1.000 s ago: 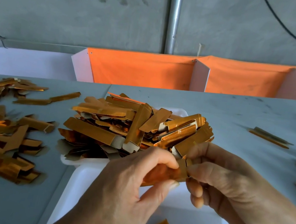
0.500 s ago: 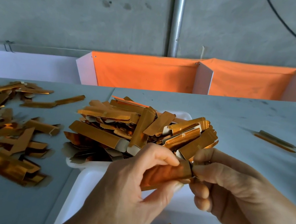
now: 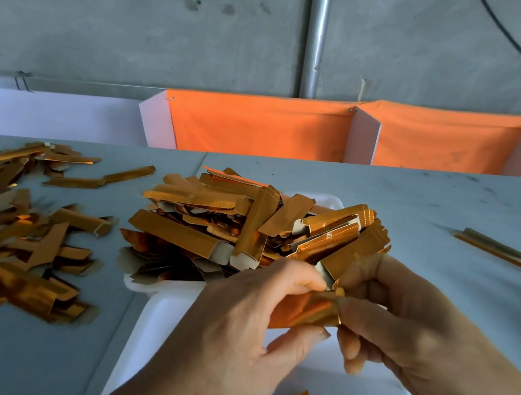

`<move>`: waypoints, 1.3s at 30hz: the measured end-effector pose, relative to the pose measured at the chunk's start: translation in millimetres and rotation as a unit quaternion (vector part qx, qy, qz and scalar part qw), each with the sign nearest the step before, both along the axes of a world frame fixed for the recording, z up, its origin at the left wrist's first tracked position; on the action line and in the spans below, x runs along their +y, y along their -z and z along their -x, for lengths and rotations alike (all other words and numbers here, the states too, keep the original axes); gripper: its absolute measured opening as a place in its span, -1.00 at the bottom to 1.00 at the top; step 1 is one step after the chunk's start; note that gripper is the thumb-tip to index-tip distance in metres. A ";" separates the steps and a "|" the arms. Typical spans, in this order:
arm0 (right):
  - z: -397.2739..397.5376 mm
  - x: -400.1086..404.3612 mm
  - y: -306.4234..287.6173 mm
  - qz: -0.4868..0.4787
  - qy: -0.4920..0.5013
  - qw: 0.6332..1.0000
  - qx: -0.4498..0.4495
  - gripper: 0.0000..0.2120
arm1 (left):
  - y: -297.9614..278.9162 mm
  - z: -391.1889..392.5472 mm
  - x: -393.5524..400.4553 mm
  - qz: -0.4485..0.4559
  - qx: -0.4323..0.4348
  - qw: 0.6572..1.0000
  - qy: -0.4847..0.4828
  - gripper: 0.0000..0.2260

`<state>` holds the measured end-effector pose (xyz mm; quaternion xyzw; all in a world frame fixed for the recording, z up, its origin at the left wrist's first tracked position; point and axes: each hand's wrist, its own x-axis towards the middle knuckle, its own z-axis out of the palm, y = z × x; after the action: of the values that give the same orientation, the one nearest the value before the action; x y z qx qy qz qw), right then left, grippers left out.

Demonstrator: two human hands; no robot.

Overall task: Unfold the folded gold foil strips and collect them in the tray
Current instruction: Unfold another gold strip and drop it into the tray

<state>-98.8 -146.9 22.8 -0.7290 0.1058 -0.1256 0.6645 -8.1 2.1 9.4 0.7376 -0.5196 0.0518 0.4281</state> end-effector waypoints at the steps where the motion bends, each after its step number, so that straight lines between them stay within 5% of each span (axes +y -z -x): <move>1: 0.9 -0.5 -0.9 -0.013 -0.013 1.000 -0.014 -0.94 | 0.2 -0.6 0.8 0.002 0.002 1.000 -0.001 -0.64; 15: -2.1 -22.9 12.4 -0.232 -0.165 0.957 -0.055 -0.70 | -3.7 -0.9 5.2 0.070 0.045 0.995 0.050 -0.76; 21: -3.9 -24.1 9.6 -0.307 -0.237 0.921 -0.043 -0.81 | -5.5 -1.5 7.3 0.088 0.080 0.988 0.096 -0.78; 30: -0.6 -10.3 5.8 -0.268 -0.125 0.955 -0.034 -0.77 | -3.7 -0.9 5.2 0.080 -0.016 0.996 0.038 -0.79; 39: 1.9 4.4 3.0 0.038 0.023 0.992 -0.119 -0.95 | -2.9 -1.9 2.3 0.069 -0.033 0.997 0.001 -0.77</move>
<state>-100.6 -142.5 19.9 -0.7311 0.0379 -0.2301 0.6412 -6.3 4.4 12.3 0.7038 -0.5294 0.1110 0.4605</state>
